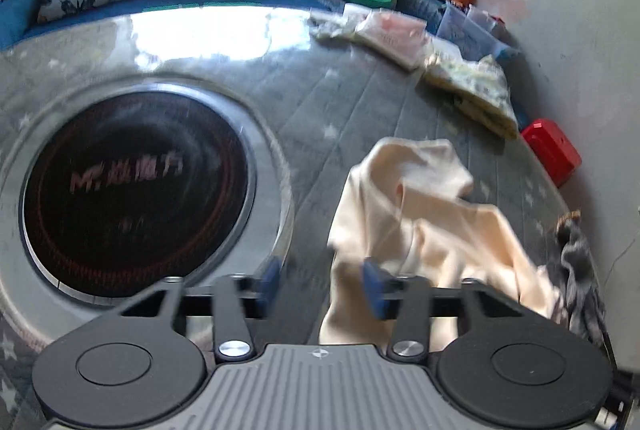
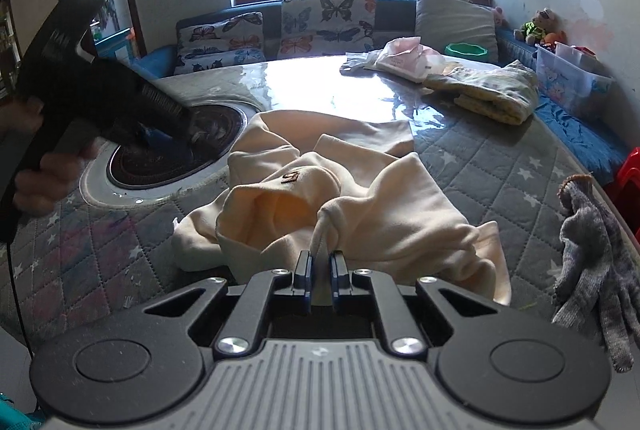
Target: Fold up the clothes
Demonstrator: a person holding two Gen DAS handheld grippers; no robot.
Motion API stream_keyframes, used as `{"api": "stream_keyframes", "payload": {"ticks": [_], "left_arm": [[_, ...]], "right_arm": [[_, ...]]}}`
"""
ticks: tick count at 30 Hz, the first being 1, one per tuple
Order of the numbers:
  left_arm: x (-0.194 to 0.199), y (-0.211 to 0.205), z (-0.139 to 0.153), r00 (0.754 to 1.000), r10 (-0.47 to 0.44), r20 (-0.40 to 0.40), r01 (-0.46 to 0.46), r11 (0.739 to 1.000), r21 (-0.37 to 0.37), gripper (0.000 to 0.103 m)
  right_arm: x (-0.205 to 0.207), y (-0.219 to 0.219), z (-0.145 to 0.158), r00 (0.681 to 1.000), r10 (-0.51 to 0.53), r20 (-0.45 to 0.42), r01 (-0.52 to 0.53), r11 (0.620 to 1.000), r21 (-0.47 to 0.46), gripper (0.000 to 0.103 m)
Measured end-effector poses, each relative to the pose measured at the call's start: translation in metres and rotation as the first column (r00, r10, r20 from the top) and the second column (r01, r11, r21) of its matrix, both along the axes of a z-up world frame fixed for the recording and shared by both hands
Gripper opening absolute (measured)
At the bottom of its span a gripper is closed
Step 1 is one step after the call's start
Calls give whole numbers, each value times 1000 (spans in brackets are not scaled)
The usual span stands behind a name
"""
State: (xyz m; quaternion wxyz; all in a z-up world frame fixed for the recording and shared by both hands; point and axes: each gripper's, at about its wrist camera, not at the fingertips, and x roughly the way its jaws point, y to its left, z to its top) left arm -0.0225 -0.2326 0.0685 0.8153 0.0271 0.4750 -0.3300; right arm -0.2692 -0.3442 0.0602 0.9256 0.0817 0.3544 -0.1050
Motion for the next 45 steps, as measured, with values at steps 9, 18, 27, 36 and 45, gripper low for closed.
{"api": "stream_keyframes", "payload": {"ticks": [9, 18, 27, 36, 45], "left_arm": [[32, -32, -17, 995, 27, -95, -31, 999, -43, 55], [29, -31, -21, 997, -35, -68, 30, 996, -78, 4], [33, -16, -6, 998, -29, -55, 22, 991, -130, 20], [41, -36, -15, 996, 10, -94, -21, 993, -117, 62], [38, -43, -31, 993, -43, -109, 30, 992, -121, 8]], "right_arm": [[-1, -5, -8, 1000, -9, -19, 9, 1000, 27, 8], [4, -10, -16, 1000, -14, -28, 16, 998, 58, 8], [6, -6, -18, 999, -14, -36, 16, 998, 56, 8], [3, -11, -11, 998, -56, 6, 56, 997, 56, 18], [14, -19, -19, 998, -54, -31, 56, 995, 88, 27]]}}
